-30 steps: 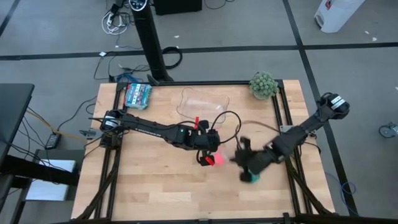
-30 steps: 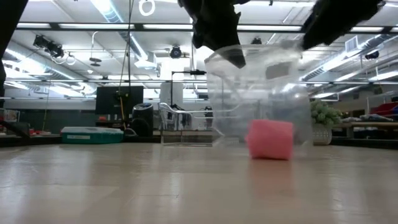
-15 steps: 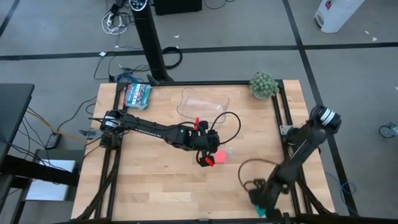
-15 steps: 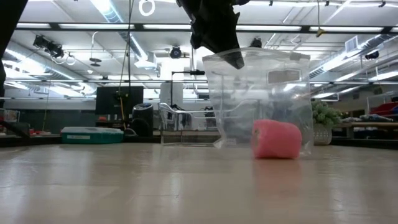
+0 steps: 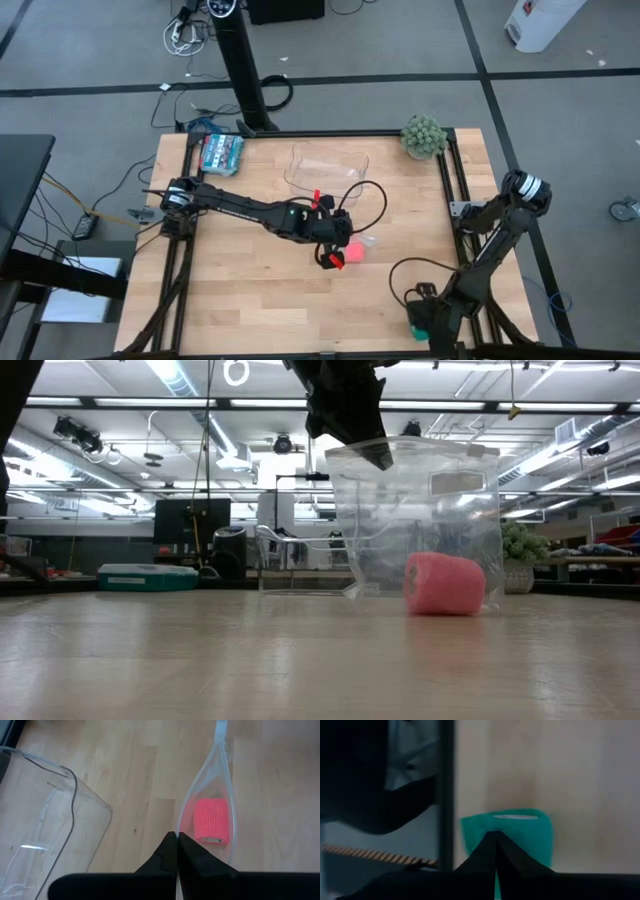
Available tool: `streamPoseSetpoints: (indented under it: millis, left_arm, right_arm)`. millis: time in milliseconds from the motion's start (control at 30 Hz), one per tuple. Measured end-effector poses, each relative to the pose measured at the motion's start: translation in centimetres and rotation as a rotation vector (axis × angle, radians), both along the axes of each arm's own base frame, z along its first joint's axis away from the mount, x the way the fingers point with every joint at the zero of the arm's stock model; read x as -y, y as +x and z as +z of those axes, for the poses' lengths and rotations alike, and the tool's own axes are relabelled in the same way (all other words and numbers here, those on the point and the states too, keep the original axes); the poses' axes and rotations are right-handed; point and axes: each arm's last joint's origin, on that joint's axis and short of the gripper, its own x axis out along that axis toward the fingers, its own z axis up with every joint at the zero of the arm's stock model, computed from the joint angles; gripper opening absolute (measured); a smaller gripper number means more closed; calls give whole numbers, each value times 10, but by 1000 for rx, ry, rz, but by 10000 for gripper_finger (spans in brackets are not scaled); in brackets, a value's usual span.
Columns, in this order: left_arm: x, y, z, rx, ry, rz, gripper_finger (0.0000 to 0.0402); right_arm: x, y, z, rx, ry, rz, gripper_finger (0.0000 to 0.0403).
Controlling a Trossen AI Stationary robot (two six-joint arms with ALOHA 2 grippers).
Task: Roll bandage
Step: Put the blue bandage into the transparent zip bag
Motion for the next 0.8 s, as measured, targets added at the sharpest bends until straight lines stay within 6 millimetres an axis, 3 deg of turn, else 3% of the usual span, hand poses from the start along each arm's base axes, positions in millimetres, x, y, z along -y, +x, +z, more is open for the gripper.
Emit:
streamPoseSetpoints:
  millis: [200, 333, 500, 600, 667, 800]
  left_arm:
    - [-1, 0, 0, 0, 2, 4, 5]
    - [-1, 0, 0, -1, 5, 1, 5]
    - [-1, 0, 0, -3, 6, 1, 5]
    - [-1, 0, 0, -4, 5, -1, 5]
    - [-1, 0, 0, -5, 5, -1, 5]
    - [0, -1, -1, -16, 6, -3, 5]
  right_arm:
    - [18, 1, 5, 43, -135, -26, 1]
    - [51, -5, 8, -36, -377, -93, 1]
    - [80, -11, 51, -40, -534, -178, 1]
    - [86, -11, 81, 51, -459, -225, 1]
    - [85, -12, 86, 64, -389, -222, 1]
    - [61, -7, 86, 90, -157, -161, 1]
